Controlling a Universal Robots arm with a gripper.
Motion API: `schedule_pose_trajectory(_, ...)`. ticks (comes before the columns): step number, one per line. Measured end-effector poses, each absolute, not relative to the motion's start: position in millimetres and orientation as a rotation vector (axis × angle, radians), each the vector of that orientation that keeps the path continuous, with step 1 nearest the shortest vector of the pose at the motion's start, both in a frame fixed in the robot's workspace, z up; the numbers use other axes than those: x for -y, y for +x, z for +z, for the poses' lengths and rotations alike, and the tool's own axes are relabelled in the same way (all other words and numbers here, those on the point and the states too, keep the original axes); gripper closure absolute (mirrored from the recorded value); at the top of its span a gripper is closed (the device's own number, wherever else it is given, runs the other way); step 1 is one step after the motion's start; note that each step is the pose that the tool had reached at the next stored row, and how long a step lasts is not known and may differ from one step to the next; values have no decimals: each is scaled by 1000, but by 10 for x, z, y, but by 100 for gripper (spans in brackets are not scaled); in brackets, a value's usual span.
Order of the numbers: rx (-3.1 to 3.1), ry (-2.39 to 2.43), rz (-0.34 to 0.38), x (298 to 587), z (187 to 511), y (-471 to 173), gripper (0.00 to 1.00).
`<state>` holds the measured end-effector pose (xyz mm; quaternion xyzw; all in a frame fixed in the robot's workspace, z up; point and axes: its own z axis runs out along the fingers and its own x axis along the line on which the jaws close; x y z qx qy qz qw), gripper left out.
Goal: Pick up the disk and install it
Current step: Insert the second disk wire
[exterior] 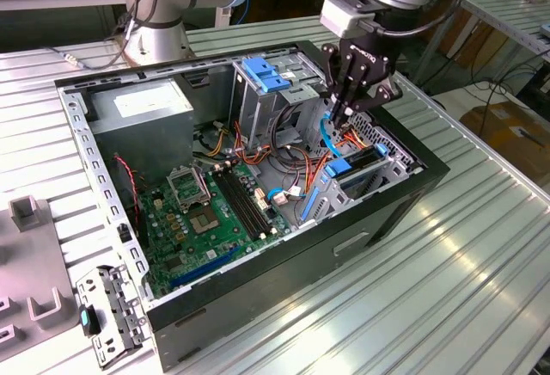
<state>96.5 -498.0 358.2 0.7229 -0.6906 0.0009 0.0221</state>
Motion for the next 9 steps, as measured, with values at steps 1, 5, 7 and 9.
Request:
schedule_pose_trajectory(1, 2137, 2244, 3, 5018, 3581, 955, 84)
schedule_pose_trajectory(5, 2129, 2253, 5, 5133, 3577, 943, 84)
schedule_pose_trajectory(7, 2124, 2258, 5, 5171, 3573, 939, 84)
schedule_pose_trajectory(9, 2120, 2265, 6, 5205, 3572, 931, 84)
